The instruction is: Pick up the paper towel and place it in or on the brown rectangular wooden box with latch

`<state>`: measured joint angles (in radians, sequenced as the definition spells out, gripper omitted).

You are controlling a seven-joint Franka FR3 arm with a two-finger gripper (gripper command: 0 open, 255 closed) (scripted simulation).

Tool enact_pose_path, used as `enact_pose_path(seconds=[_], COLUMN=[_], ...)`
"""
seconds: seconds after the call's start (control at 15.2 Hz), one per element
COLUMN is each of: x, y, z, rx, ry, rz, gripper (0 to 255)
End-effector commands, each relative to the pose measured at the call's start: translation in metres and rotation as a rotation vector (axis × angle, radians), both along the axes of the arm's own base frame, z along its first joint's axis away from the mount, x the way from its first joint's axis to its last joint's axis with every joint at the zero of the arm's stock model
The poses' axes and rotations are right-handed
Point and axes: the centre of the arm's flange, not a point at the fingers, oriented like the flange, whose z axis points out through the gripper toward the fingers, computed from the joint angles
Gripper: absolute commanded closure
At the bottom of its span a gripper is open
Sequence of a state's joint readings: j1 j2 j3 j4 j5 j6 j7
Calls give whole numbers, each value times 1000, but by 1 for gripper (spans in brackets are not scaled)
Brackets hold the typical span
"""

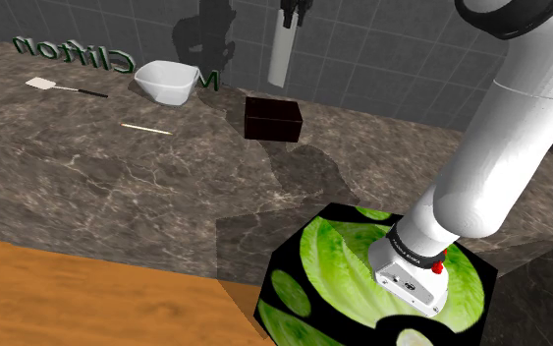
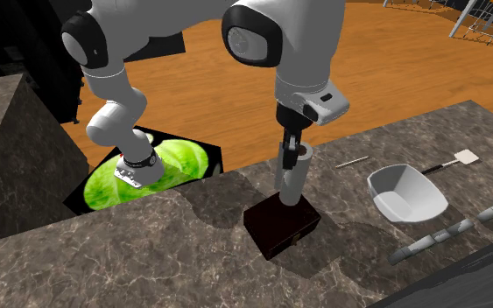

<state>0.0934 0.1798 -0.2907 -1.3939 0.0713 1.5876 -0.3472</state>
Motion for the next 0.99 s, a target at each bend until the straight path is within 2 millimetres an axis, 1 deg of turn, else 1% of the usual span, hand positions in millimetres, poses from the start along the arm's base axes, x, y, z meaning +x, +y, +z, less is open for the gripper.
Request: enact_pose_path(seconds=[0.0, 0.92], x=[-1, -1], y=[1, 1], z=[-12, -86], rx=[0, 0], ry=[-1, -1], rz=[0, 0], gripper=[255, 255])
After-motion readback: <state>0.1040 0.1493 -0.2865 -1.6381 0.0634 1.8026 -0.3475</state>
